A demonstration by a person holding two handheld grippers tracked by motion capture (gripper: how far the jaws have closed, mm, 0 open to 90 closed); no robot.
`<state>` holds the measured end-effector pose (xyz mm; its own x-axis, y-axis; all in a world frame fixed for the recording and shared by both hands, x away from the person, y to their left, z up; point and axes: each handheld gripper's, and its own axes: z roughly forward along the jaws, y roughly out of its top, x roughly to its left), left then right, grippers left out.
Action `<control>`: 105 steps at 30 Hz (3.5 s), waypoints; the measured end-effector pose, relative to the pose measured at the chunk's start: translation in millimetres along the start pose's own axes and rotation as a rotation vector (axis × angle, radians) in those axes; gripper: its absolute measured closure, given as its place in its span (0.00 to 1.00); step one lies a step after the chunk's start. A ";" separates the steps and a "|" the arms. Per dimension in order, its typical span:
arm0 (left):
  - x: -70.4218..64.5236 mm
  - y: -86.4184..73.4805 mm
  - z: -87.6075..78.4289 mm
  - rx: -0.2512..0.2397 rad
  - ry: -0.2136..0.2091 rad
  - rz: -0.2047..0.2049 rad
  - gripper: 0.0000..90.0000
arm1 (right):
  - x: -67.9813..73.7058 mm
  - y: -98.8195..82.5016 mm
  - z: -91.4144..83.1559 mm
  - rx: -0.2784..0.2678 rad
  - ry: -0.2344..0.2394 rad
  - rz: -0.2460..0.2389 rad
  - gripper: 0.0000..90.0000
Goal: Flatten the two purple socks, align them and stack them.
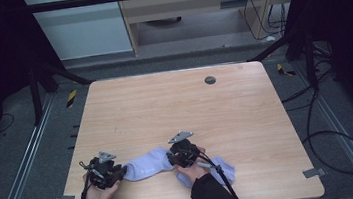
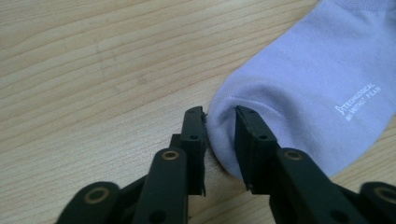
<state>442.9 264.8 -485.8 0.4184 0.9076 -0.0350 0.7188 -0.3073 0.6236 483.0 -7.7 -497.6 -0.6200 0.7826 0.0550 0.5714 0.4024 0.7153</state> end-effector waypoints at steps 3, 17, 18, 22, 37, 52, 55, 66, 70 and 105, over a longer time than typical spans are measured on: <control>-0.9 0.2 0.2 0.005 -0.010 0.005 0.88 | 2.7 -0.5 2.1 -0.003 0.002 -0.022 0.78; -4.3 5.4 -19.7 -0.069 -0.063 -0.016 0.97 | 3.3 4.8 -26.2 -0.064 0.049 -0.010 0.97; -5.8 6.6 -22.0 -0.078 -0.072 -0.016 0.97 | 2.9 5.8 -31.0 -0.069 0.054 -0.012 0.97; -17.2 11.9 -31.0 -0.108 -0.100 0.006 0.97 | 0.5 9.0 -49.8 -0.086 0.072 -0.027 0.97; -58.3 31.7 -43.7 -0.144 -0.148 0.068 0.97 | -29.1 -8.1 -107.7 -0.110 0.063 -0.022 0.97; -104.6 50.9 -35.4 -0.131 -0.215 0.143 0.97 | -50.3 -41.8 -149.1 -0.130 0.051 0.004 0.97; -111.3 51.6 -32.0 -0.118 -0.225 0.155 0.97 | -53.2 -49.8 -154.5 -0.130 0.048 0.013 0.97; -132.1 54.9 -19.0 -0.080 -0.258 0.189 0.97 | -61.5 -71.6 -165.0 -0.108 0.029 0.041 0.97; -136.7 54.9 -16.4 -0.070 -0.267 0.197 0.97 | -63.6 -77.3 -168.1 -0.100 0.026 0.046 0.97; -150.1 46.1 24.0 0.010 -0.255 0.234 0.97 | -83.3 -101.4 -147.5 -0.006 0.005 0.097 0.96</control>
<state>426.5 107.5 -470.6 0.6969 0.7120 -0.0862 0.5917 -0.5029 0.6300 397.4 -183.8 -471.9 -0.5642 0.8157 0.1275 0.6257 0.3217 0.7107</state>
